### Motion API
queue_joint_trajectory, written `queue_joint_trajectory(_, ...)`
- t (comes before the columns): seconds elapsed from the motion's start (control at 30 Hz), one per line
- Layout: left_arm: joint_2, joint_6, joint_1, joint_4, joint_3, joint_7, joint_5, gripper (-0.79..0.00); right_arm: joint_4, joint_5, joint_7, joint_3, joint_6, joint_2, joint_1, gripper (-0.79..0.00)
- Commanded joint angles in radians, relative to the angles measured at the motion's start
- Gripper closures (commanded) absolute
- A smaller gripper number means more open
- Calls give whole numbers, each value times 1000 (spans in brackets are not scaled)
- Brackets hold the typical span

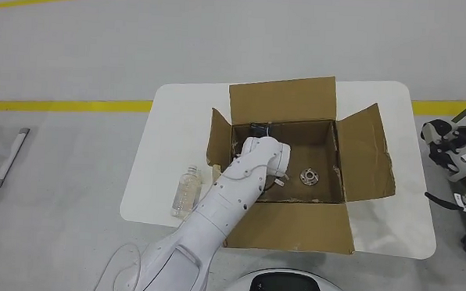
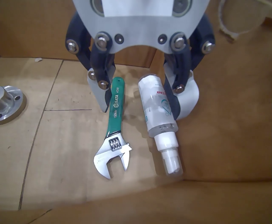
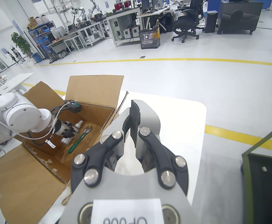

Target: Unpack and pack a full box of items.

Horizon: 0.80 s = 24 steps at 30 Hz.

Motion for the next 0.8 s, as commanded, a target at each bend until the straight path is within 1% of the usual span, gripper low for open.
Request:
queue_joint_trajectory(0.0, -4, -8, -2, -1, -7, 5, -12, -597, 2, -1, 0, -1, -1, 0, 2, 0)
queue_joint_trajectory(0.07, -8, -30, 0, -11, -29, -1, -62, -634, 3, -3, 2, -2, -1, 0, 4, 0)
queue_joint_trajectory(0.13, -10, -47, 0, -12, -29, 8, -64, -711, 4, -3, 4, -4, -2, 0, 7, 0)
queue_joint_trajectory(0.23, -15, -80, 7, -28, -39, 22, -95, -745, 6, -5, 5, -7, -2, 0, 12, 0)
queue_joint_trajectory(0.27, -16, -84, 7, -33, -40, 24, -97, -776, 7, -6, 6, -7, -2, 0, 13, 0)
queue_joint_trajectory(0.3, -17, -90, 8, -40, -43, 26, -102, -785, 7, -7, 7, -7, -1, 0, 14, 0)
queue_joint_trajectory(0.43, -17, -96, 8, -53, -34, 31, -55, -785, 9, -7, 8, -9, 1, -1, 17, 0)
queue_joint_trajectory(0.57, -16, -53, 2, -9, -36, 24, -3, -782, 9, -9, 9, -11, 0, -1, 20, 0)
queue_joint_trajectory(0.6, -16, -45, 1, 1, -36, 25, 7, -720, 9, -11, 10, -12, 0, -1, 20, 0)
queue_joint_trajectory(0.63, -17, -40, -1, 7, -37, 25, 14, -677, 9, -11, 11, -12, 1, -1, 21, 0)
queue_joint_trajectory(0.77, -22, -26, -6, 21, -41, 18, 28, -646, 13, -12, 10, -12, 1, -2, 24, 0)
